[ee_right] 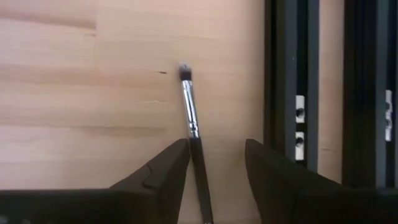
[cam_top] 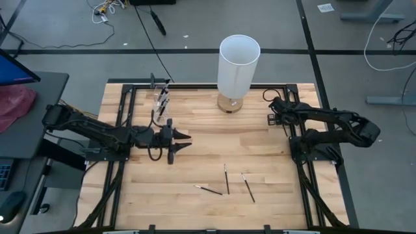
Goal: Put items in baskets/containers
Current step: Put the black eyeshadow brush into the transparent organizer
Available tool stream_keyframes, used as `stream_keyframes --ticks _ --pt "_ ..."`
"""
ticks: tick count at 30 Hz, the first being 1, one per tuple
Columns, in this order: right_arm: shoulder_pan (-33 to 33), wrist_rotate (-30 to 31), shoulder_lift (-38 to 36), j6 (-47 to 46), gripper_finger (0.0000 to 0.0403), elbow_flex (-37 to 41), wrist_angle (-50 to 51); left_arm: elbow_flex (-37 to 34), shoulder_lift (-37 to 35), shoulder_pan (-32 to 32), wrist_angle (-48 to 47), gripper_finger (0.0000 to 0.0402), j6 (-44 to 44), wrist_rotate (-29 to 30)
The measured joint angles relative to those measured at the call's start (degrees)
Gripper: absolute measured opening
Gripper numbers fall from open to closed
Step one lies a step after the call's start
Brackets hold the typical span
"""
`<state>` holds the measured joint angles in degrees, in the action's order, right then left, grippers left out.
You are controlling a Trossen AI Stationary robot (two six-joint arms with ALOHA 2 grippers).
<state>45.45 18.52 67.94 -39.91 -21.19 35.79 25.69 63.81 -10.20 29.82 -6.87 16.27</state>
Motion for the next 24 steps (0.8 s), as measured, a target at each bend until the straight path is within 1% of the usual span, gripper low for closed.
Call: stream_keyframes --ticks 3,6,10,16,19,24 --pt "-1.52 0.03 0.06 0.32 0.0159 0.12 -0.54 0.00 0.00 -0.34 -0.04 0.0131 0.02 -0.01" --pt "-4.35 -0.01 0.16 -0.09 0.0136 0.22 -1.14 0.00 0.00 -0.35 -0.06 0.0131 0.00 0.00" --pt "-7.84 -1.80 0.20 -1.96 0.0101 0.22 -2.24 0.00 0.00 -0.32 -0.06 0.0131 0.04 0.02" --pt "-11.05 -3.22 0.24 -3.97 0.0058 0.37 -4.70 0.00 0.00 -0.32 -0.06 0.0131 0.07 0.02" --pt "-13.71 -3.42 0.28 -5.54 0.0047 0.39 -5.62 0.00 0.00 -0.32 -0.06 0.0131 0.08 0.02" --pt "-19.79 -3.35 0.31 -9.73 0.0042 0.44 -7.64 0.00 0.00 -0.32 -0.06 0.0131 0.11 0.02"
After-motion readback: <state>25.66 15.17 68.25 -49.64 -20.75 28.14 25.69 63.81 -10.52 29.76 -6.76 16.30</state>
